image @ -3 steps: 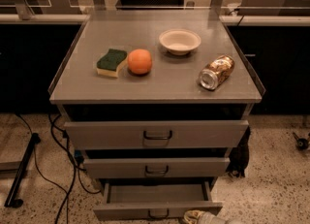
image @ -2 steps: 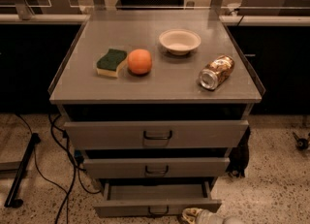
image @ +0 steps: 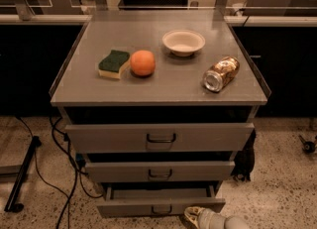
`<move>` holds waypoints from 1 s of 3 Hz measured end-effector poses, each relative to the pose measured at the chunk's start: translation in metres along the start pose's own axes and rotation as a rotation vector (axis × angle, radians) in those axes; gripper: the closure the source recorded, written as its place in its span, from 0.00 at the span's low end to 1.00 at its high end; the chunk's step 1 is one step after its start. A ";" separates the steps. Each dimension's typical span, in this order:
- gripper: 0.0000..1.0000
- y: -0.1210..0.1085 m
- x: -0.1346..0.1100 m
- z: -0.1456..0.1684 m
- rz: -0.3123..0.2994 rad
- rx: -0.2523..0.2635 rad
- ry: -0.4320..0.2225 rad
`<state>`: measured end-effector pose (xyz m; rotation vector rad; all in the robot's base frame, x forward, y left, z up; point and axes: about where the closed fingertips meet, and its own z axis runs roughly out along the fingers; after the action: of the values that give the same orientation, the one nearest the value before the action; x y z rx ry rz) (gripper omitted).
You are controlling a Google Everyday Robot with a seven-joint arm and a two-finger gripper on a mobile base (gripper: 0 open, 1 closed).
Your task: Close bottom drawer
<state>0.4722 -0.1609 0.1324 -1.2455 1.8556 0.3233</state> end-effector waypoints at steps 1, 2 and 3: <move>1.00 -0.010 -0.005 0.010 -0.011 0.006 -0.007; 1.00 -0.018 -0.007 0.018 -0.018 0.007 -0.010; 1.00 -0.040 -0.021 0.069 -0.053 -0.028 -0.017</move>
Offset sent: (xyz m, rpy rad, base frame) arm 0.0415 0.0059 -0.0014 -0.0078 -0.0315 0.0063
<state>0.5443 -0.1232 0.1164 -1.3049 1.8061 0.3311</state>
